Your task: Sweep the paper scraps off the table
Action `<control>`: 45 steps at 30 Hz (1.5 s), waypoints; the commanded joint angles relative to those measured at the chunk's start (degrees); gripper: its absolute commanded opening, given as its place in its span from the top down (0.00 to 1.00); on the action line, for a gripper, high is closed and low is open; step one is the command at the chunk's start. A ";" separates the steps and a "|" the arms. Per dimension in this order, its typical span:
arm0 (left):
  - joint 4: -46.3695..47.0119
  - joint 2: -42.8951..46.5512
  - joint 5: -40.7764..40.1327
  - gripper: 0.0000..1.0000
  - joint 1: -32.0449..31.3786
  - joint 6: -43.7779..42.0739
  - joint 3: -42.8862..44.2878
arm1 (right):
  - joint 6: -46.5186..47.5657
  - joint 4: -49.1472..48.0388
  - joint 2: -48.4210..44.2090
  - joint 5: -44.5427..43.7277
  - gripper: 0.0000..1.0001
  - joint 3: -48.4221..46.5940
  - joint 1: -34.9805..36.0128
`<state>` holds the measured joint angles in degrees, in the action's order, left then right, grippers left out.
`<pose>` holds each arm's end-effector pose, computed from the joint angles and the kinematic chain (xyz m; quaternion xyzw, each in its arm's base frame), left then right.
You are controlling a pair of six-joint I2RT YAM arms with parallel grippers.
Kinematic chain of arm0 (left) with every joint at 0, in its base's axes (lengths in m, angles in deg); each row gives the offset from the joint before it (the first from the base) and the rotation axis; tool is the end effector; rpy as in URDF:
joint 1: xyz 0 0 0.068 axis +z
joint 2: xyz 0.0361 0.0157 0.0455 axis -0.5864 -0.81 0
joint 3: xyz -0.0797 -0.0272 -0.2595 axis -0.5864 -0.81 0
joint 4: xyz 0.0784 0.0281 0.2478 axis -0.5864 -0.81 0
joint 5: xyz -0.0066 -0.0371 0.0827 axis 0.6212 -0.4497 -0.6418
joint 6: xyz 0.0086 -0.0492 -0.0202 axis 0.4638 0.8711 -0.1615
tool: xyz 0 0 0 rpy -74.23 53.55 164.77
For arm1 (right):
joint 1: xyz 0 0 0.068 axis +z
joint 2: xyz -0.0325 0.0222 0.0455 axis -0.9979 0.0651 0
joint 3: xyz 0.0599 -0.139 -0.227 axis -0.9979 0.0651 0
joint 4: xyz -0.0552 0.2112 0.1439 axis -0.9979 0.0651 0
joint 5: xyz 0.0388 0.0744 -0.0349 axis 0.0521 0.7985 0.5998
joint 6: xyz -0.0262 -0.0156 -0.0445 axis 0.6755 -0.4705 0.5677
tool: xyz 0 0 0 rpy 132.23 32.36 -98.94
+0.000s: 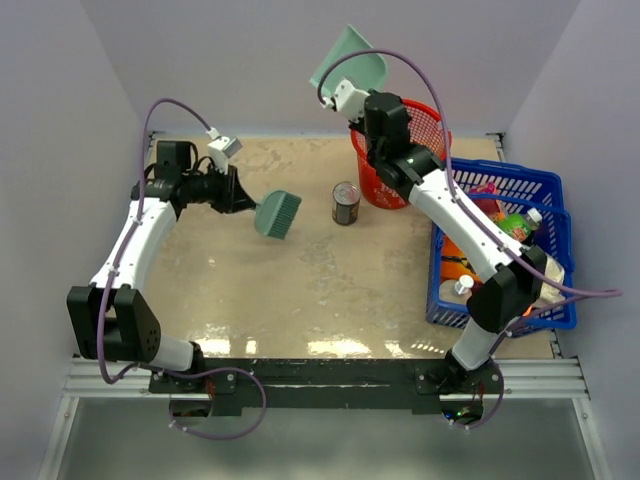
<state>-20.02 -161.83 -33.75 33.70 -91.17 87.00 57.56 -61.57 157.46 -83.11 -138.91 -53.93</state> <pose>0.3063 -0.0366 0.3246 0.2076 0.8425 -0.3334 0.3687 0.3498 0.1954 0.4274 -0.3263 0.6801 -0.3483 0.5565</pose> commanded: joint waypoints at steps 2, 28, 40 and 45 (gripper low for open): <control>2.48 0.95 9.07 1.00 2.20 10.09 -3.30 | -25.75 31.73 -3.95 15.08 1.00 -7.03 0.27; -12.11 -11.96 -9.02 1.00 8.88 0.09 -6.39 | -8.19 43.66 -5.45 39.45 0.93 31.28 11.95; -12.55 -12.75 -19.12 0.67 9.23 0.53 -5.78 | -14.08 38.21 0.53 37.25 0.78 32.17 13.10; -12.72 -12.23 -22.03 0.35 9.23 0.09 -5.51 | -15.58 36.97 -0.52 36.11 0.58 31.91 13.10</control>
<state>-33.12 -174.26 -49.75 42.32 -89.92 80.01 44.34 -22.66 158.25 -45.16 -106.39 -40.99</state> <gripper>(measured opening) 0.518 0.346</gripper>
